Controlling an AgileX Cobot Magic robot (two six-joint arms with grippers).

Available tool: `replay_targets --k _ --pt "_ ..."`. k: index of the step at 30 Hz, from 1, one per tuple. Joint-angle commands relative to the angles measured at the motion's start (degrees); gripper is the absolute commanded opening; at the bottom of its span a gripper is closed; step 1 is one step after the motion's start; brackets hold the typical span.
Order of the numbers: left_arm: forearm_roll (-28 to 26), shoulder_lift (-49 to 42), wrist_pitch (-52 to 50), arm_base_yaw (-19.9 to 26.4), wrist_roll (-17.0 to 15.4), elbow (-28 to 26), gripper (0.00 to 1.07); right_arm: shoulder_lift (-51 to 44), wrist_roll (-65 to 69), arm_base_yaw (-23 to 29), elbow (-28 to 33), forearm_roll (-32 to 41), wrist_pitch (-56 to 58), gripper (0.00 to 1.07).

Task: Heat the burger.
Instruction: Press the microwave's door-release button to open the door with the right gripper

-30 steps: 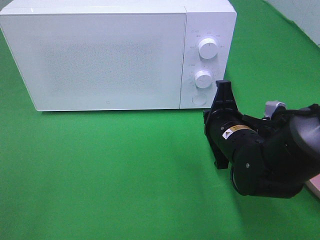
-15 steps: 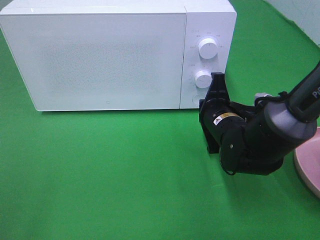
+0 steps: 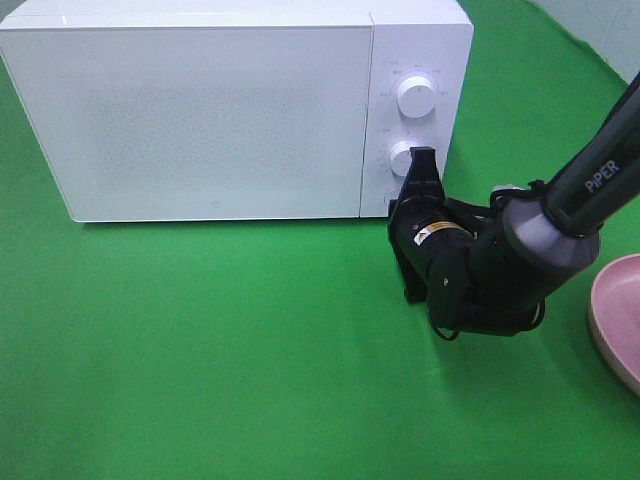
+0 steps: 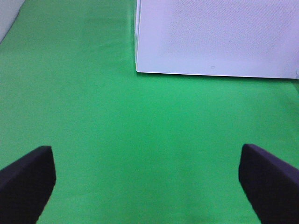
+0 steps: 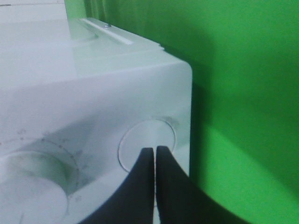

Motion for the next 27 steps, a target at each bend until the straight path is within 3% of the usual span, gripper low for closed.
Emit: replay_targets --k 1,27 --pt "0.0 -0.9 -0.3 0.0 -0.1 0.0 1.00 0.1 -0.2 -1.1 -0.6 -0.6 0.1 0.00" --pt "0.0 -0.9 -0.3 0.0 -0.1 0.0 1.00 1.4 -0.2 -1.1 -4.0 0.3 -4.9 0.00"
